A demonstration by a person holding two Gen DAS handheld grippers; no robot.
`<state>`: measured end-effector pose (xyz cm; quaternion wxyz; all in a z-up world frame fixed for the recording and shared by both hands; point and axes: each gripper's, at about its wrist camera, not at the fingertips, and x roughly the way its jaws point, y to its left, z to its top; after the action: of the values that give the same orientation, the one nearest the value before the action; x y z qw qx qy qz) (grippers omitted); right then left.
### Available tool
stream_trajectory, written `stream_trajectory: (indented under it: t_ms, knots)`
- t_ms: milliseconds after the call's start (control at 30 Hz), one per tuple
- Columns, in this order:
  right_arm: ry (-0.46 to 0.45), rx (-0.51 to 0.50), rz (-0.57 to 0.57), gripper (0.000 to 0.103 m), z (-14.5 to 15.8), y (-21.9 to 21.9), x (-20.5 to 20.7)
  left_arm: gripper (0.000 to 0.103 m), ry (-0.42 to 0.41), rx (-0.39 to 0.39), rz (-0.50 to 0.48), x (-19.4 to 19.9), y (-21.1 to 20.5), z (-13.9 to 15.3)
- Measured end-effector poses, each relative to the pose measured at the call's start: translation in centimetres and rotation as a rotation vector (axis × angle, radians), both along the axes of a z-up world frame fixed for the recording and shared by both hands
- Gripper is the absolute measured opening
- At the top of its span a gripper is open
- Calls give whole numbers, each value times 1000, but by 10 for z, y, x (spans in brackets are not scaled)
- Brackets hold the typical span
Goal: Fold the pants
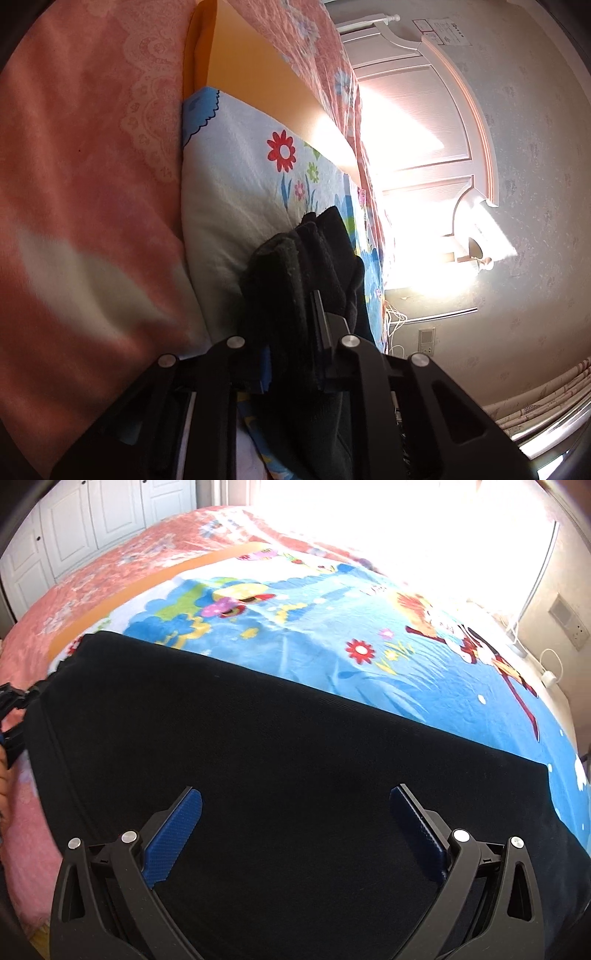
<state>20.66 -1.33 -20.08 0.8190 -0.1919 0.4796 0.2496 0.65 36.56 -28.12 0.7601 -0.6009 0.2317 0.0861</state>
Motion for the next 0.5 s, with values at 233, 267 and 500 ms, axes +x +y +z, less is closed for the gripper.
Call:
stream_trajectory:
  t_ms: [233,267,500]
  knots:
    - [20,38,7,98,5,-18,-1,13,61,162,-34,9,-15,43]
    - [24,51,-11,98,8,-23,-3,13,67,190,-39,10,-18,50]
    - [414,566,-194,98,22,-107,30,12,170,780,-159,35,-115,154]
